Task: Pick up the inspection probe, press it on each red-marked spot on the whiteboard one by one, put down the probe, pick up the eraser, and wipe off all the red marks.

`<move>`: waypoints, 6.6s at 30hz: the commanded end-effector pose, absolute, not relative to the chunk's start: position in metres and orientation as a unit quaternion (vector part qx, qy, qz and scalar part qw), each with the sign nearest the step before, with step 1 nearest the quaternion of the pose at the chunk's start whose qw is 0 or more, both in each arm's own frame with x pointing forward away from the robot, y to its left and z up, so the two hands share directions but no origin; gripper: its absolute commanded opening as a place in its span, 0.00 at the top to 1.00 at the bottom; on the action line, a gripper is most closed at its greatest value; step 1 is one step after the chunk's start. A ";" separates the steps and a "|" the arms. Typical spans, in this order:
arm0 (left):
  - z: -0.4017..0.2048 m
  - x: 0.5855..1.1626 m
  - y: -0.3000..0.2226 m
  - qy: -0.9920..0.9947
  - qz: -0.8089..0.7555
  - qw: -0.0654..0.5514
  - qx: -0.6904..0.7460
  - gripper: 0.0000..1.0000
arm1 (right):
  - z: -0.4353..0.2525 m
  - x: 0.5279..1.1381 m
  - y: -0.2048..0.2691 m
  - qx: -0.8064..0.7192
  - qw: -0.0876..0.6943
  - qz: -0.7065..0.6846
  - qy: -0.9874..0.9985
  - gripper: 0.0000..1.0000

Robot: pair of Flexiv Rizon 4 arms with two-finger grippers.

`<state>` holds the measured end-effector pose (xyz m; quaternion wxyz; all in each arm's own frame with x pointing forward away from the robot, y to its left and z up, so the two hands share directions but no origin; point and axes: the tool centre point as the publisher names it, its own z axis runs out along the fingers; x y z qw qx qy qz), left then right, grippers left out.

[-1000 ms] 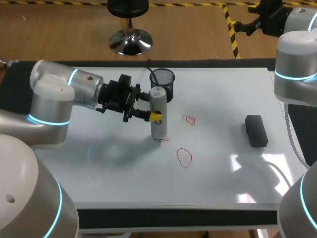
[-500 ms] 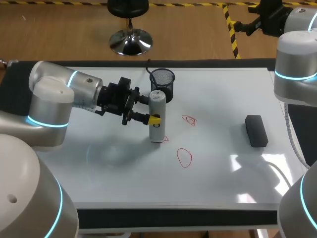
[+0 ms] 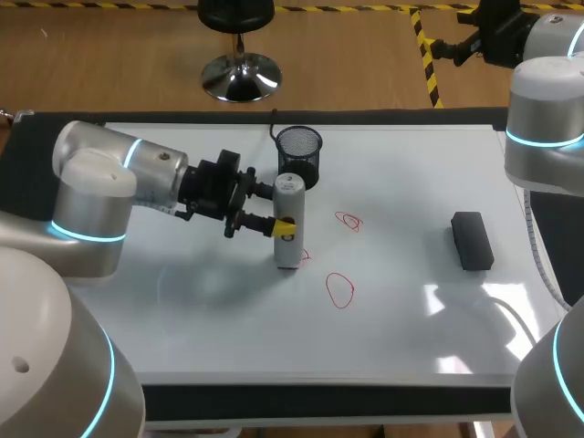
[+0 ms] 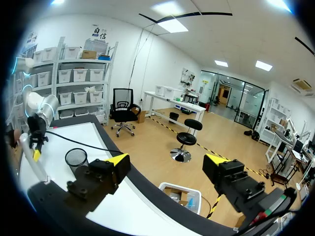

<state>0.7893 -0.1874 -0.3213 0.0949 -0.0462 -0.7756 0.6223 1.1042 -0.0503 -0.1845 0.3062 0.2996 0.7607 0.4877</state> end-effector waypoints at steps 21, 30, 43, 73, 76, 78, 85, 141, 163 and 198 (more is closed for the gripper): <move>-0.335 0.777 -0.191 -0.780 0.617 0.094 -0.044 1.00 | -0.184 1.104 -0.050 0.300 0.306 0.488 0.761 0.00; -0.336 0.777 -0.191 -0.778 0.619 0.097 -0.042 1.00 | -0.184 1.104 -0.050 0.300 0.306 0.488 0.761 0.00; -0.336 0.777 -0.191 -0.778 0.619 0.097 -0.042 1.00 | -0.184 1.104 -0.050 0.300 0.306 0.488 0.761 0.00; -0.336 0.777 -0.191 -0.778 0.619 0.097 -0.042 1.00 | -0.184 1.104 -0.050 0.300 0.306 0.488 0.761 0.00; -0.336 0.777 -0.191 -0.778 0.619 0.097 -0.042 1.00 | -0.184 1.104 -0.050 0.300 0.306 0.488 0.761 0.00; -0.336 0.777 -0.191 -0.778 0.619 0.097 -0.042 1.00 | -0.184 1.104 -0.050 0.300 0.306 0.488 0.761 0.00; -0.336 0.777 -0.191 -0.778 0.619 0.097 -0.042 1.00 | -0.184 1.104 -0.050 0.300 0.306 0.488 0.761 0.00; -0.336 0.777 -0.191 -0.778 0.619 0.097 -0.042 1.00 | -0.069 1.009 -0.108 0.199 0.146 0.125 0.961 0.00; -0.336 0.777 -0.191 -0.778 0.619 0.097 -0.042 1.00 | -0.072 1.006 -0.112 0.226 0.160 0.110 0.955 0.00; -0.336 0.777 -0.191 -0.778 0.619 0.097 -0.042 1.00 | -0.084 0.927 -0.165 0.449 0.130 0.072 0.881 0.00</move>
